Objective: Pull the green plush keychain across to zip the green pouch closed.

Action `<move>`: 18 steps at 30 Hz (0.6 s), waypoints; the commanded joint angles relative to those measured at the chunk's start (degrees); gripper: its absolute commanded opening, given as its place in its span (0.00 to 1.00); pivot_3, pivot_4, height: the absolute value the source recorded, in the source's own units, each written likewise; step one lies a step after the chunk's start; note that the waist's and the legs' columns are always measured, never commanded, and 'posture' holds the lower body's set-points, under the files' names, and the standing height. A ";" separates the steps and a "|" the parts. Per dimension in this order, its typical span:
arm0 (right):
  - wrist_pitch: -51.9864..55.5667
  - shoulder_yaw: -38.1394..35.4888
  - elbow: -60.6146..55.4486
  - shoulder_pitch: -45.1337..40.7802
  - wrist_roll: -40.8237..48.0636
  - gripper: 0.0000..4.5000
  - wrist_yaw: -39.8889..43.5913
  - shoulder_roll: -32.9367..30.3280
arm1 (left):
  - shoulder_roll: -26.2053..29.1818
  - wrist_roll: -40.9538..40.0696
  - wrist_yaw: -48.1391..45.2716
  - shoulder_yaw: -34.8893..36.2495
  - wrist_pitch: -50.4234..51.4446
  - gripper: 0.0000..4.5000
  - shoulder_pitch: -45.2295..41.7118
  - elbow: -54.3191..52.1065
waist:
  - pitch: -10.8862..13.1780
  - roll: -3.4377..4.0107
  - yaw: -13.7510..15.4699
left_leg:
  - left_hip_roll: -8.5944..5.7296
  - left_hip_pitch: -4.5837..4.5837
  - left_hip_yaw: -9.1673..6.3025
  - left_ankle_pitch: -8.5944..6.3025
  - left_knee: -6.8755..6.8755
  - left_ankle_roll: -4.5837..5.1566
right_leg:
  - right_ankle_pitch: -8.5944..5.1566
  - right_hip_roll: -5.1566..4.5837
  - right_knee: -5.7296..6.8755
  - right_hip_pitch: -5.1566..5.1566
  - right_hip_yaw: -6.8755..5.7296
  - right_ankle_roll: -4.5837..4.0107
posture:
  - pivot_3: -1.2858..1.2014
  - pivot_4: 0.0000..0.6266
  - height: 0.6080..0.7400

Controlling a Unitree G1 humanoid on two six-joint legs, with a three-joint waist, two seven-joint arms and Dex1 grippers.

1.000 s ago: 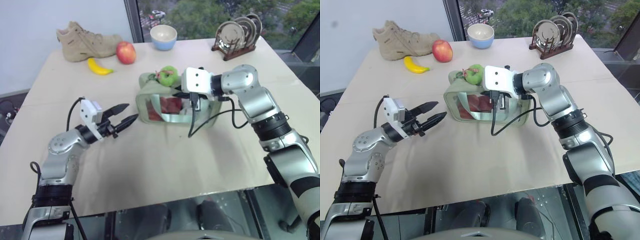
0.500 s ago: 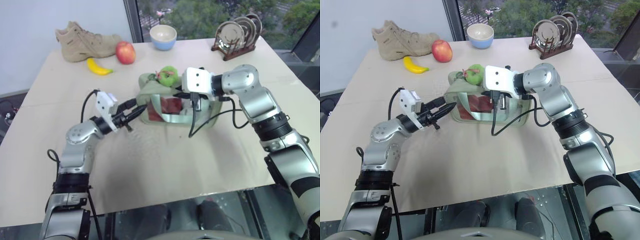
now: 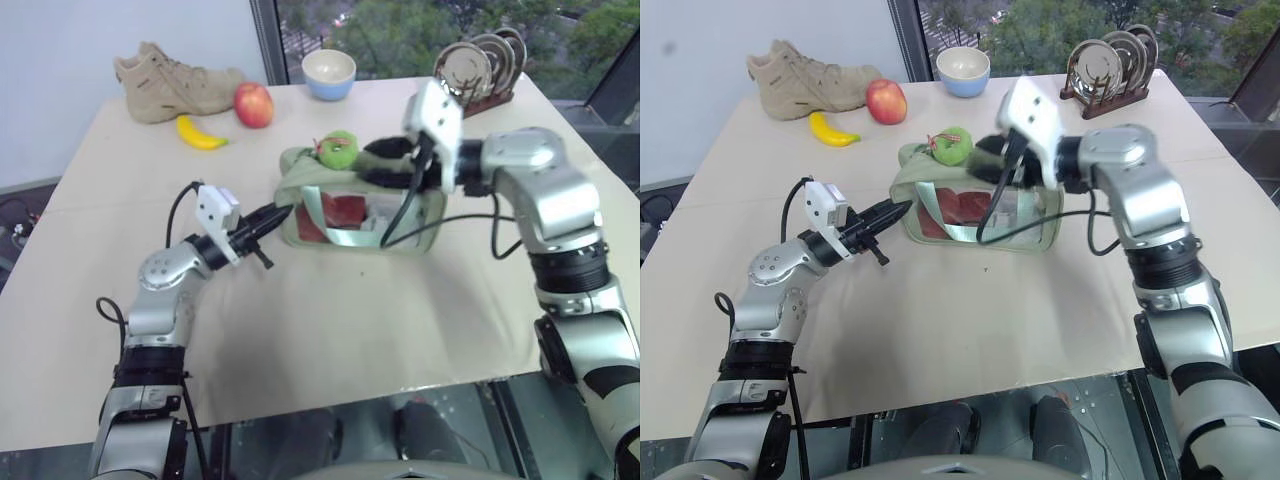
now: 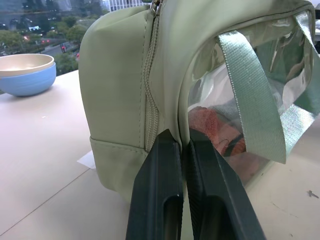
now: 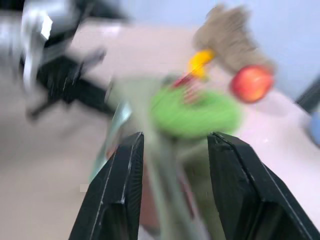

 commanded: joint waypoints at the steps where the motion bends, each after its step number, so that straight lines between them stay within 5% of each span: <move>1: -2.77 3.94 -3.27 -2.39 -6.53 0.46 -6.17 -2.33 | 0.08 0.60 0.24 0.95 -1.43 0.00 -1.36 0.24 | 0.00 0.00 -0.01 | 0.00 0.01 0.03 0.00 -0.03 0.00 | 0.00 0.00 0.00 0.00 0.01 0.00 | 0.52 0.24 1.00; 18: -11.54 15.12 -0.29 -6.37 -12.64 0.46 -6.44 -0.19 | 0.01 0.88 -0.08 0.95 -1.68 0.00 -1.16 -0.82 | -0.02 -0.04 -0.18 | -0.01 0.00 0.05 0.00 0.05 0.00 | 0.00 -0.02 0.01 -0.03 0.02 0.01 | 0.52 0.24 1.00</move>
